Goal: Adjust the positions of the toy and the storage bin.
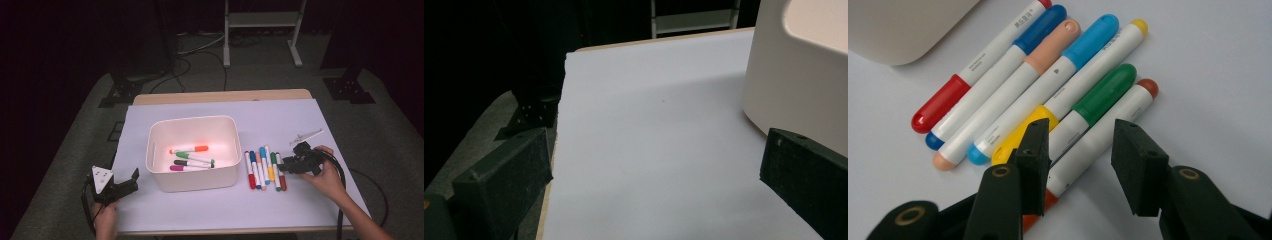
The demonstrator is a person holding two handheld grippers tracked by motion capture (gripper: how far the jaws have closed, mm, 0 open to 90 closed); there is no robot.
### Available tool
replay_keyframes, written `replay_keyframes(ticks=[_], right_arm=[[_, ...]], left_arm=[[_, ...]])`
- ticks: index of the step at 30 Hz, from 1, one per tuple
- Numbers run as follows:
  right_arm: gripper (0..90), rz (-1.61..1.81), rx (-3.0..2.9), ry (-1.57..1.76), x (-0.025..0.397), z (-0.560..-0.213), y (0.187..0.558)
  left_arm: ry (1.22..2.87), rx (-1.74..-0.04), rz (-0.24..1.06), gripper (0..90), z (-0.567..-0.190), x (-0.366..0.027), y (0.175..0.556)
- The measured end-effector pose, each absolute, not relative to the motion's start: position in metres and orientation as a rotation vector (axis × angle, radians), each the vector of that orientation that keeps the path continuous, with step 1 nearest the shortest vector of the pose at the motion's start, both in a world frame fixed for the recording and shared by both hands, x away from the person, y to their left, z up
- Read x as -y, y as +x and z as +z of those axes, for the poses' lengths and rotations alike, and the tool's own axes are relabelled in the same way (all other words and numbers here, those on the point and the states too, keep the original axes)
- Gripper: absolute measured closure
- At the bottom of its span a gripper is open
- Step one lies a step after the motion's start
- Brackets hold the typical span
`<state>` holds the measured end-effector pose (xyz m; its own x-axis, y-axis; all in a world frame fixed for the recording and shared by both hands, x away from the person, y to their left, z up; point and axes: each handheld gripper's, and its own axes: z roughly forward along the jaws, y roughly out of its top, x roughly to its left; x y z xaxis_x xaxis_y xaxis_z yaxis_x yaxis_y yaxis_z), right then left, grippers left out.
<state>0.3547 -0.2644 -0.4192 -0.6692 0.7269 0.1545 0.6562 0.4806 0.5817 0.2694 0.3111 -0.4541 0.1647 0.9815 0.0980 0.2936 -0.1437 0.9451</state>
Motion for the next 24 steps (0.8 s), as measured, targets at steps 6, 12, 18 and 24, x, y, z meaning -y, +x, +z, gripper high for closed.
replay_keyframes(ticks=[6,12,18,24], right_arm=[[58.2,0.920,-2.586,1.250,0.264,-0.427,0.359],[58.2,0.879,-2.566,1.273,0.265,-0.434,0.363],[59.7,0.788,-2.525,1.288,0.273,-0.436,0.360],[68.8,0.767,-2.486,1.304,0.284,-0.438,0.354]], left_arm=[[1.596,-1.254,1.023,0.0,-0.454,-0.311,0.269],[1.591,-1.254,1.023,0.0,-0.454,-0.311,0.269],[1.594,-1.254,1.022,0.0,-0.454,-0.311,0.269],[1.593,-1.254,1.022,0.0,-0.454,-0.311,0.269]])
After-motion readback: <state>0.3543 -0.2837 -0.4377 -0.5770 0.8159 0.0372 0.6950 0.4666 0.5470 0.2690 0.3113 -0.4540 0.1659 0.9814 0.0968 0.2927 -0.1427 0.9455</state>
